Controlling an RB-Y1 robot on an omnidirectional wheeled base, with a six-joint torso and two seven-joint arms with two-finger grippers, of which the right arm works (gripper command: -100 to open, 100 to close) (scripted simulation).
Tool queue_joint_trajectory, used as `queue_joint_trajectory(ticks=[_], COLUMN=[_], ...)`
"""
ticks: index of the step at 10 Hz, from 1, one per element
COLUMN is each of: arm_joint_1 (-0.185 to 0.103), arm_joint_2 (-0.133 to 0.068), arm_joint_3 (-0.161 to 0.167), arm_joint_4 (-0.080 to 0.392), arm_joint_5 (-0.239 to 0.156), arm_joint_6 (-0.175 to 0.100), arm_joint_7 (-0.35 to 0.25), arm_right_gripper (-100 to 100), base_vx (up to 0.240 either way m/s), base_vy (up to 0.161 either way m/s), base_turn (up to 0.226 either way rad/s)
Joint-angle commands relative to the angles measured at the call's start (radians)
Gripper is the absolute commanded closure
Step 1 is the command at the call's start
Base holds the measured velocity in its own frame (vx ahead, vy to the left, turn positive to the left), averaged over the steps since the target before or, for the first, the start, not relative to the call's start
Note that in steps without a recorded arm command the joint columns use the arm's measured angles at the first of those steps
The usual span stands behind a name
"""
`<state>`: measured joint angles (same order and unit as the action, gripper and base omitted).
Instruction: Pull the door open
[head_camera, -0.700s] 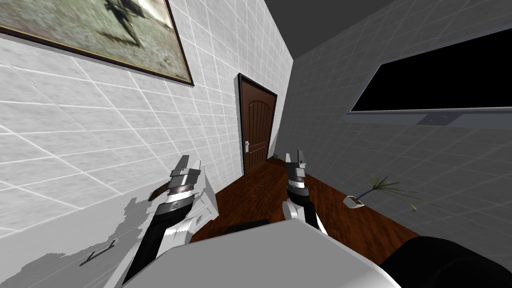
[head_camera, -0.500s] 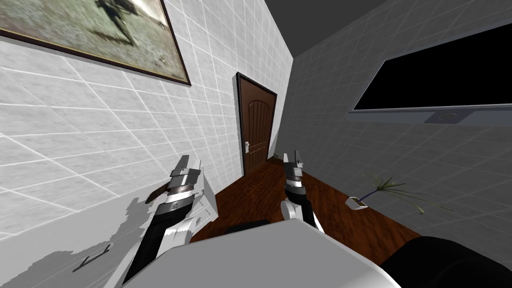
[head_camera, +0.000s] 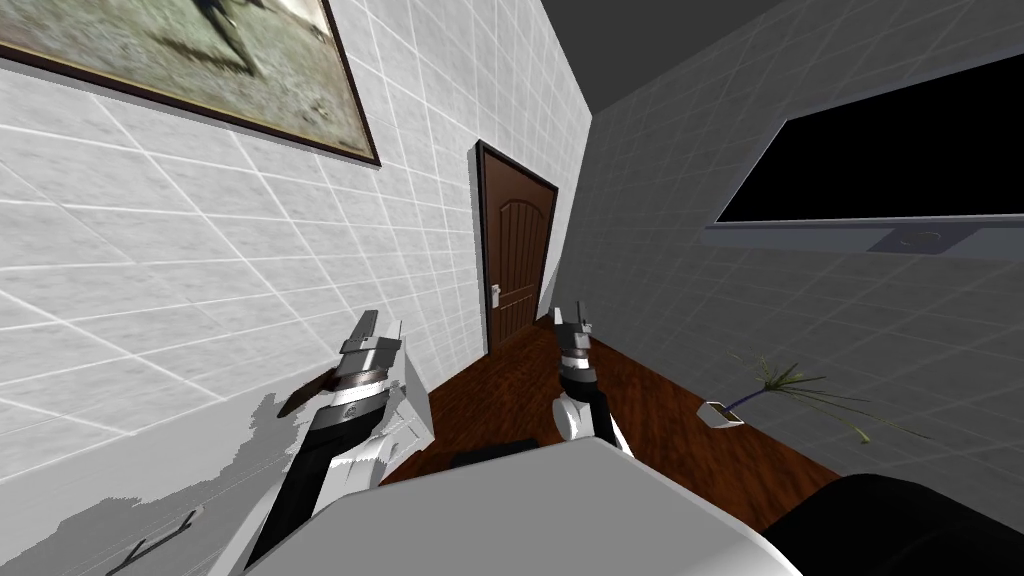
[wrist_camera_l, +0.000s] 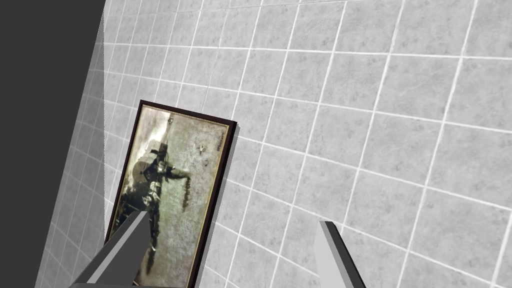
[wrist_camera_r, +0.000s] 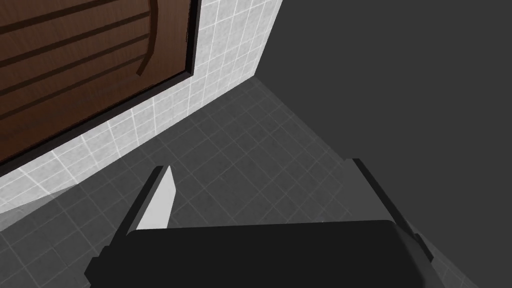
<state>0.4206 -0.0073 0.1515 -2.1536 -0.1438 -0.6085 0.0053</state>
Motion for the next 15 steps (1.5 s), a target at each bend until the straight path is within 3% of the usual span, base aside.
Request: queue_joint_trajectory(ticks=[1,9,15], arm_joint_1=[-0.019,-0.149,-0.267], arm_joint_2=[-0.016,-0.086,-0.145], arm_joint_3=[0.014,0.130,0.235], arm_joint_4=[0.031,0.201,0.354], arm_joint_5=[-0.022,-0.141,-0.250], arm_joint_6=[-0.004,0.005,0.014], arm_joint_7=[-0.038,-0.241,-0.417], arm_right_gripper=[-100,-100,-100], base_vx=[0.076,0.088,0.095], base_vy=[-0.019,-0.014,-0.022], base_turn=[0.013,0.018,0.022])
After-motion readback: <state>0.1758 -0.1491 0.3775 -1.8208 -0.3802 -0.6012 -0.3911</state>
